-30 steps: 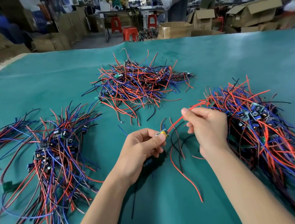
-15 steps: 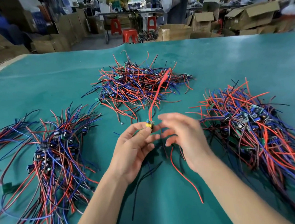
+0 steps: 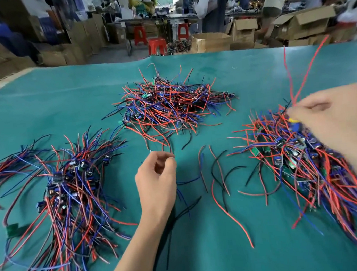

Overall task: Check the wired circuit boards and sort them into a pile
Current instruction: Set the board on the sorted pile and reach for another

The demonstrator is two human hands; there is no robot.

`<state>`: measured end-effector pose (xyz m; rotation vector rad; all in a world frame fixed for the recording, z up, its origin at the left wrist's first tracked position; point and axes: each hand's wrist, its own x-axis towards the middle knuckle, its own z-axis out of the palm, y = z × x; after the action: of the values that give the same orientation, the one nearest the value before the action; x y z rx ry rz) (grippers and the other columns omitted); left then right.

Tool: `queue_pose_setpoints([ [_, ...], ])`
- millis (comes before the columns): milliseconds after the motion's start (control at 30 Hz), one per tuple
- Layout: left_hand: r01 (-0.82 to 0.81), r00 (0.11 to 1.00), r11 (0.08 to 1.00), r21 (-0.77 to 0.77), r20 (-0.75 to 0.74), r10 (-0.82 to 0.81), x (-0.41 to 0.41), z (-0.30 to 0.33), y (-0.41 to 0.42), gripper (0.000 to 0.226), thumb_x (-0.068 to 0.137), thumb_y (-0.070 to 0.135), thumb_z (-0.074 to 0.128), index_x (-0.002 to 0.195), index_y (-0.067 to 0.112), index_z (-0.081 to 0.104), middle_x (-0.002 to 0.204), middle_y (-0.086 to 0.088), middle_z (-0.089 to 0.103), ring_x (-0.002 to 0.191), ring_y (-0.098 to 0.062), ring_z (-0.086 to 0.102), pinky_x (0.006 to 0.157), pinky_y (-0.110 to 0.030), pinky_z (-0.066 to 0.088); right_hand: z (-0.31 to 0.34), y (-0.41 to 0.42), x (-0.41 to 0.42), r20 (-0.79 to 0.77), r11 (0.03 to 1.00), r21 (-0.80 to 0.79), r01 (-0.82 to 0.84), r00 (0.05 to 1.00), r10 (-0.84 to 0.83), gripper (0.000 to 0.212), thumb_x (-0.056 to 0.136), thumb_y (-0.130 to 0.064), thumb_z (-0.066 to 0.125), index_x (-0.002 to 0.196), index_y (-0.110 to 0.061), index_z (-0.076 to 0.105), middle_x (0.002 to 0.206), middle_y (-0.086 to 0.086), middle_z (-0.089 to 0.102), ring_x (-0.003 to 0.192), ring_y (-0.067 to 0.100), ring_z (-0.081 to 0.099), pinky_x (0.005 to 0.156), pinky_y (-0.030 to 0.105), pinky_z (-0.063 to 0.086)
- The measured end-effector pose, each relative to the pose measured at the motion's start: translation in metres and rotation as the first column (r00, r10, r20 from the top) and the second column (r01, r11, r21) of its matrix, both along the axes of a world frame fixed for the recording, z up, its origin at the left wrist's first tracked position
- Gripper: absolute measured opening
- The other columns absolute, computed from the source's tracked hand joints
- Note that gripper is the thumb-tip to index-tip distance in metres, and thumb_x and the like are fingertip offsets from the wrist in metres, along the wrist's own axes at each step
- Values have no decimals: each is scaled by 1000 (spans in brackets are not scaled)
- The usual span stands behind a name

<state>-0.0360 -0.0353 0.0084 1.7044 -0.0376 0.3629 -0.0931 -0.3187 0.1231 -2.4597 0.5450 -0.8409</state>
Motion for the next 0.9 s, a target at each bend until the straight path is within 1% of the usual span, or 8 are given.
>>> queue_pose_setpoints([
  [100,-5,999,998,68,-35,7,0,-1,-3,18,82,5,62,77,21,70,59,20,61,54,3,51,56,-7,37,5,-58,6,-249,975,-159,156,949,-193,34,51,-71,63,72,-45,70,74,3,73,80,38,70,79,53,60],
  [200,-5,999,995,102,-53,10,-1,1,-3,18,81,5,62,77,20,70,60,15,63,55,3,52,57,-8,38,0,-69,13,-356,961,-240,139,908,-221,33,57,-61,78,64,-34,61,86,14,73,89,40,69,83,55,59],
  [300,-7,997,995,98,-77,14,0,2,-2,17,81,6,61,78,20,71,61,12,63,54,2,52,56,-9,38,4,-16,23,-276,956,-282,78,948,-158,20,65,-54,67,61,-39,55,73,-5,70,86,33,72,79,46,60],
  [367,6,996,995,99,-84,3,-1,2,-2,17,82,6,61,78,19,70,61,10,64,54,0,52,56,-9,37,6,34,39,-254,955,-279,-95,967,22,9,69,-45,62,62,-40,58,68,-12,66,84,29,72,78,40,59],
  [500,7,997,992,122,-80,3,0,1,0,16,81,7,61,78,21,70,61,11,63,55,0,53,56,-11,38,-23,113,97,-444,828,-157,-539,787,428,16,85,-24,67,95,-30,77,100,-2,77,102,27,68,92,38,54],
  [633,7,997,991,133,-78,4,1,2,0,16,80,7,62,78,20,70,59,16,62,55,0,53,55,-9,36,-60,163,150,-582,783,-82,-617,667,465,37,97,-25,56,134,-23,62,140,12,59,132,34,51,108,42,44],
  [800,14,996,992,129,-92,-2,2,1,1,16,80,7,63,78,21,71,59,22,61,56,1,54,56,-8,36,-79,176,170,-481,863,-201,-463,815,324,20,96,-21,58,113,-16,67,123,17,61,114,41,60,86,42,50],
  [900,14,996,992,125,-93,-2,2,1,1,16,80,7,63,78,21,70,57,21,60,54,0,53,55,-9,36,-74,168,166,-307,913,-54,-405,876,371,26,93,-10,60,108,-23,78,115,12,71,114,36,60,96,40,51],
])
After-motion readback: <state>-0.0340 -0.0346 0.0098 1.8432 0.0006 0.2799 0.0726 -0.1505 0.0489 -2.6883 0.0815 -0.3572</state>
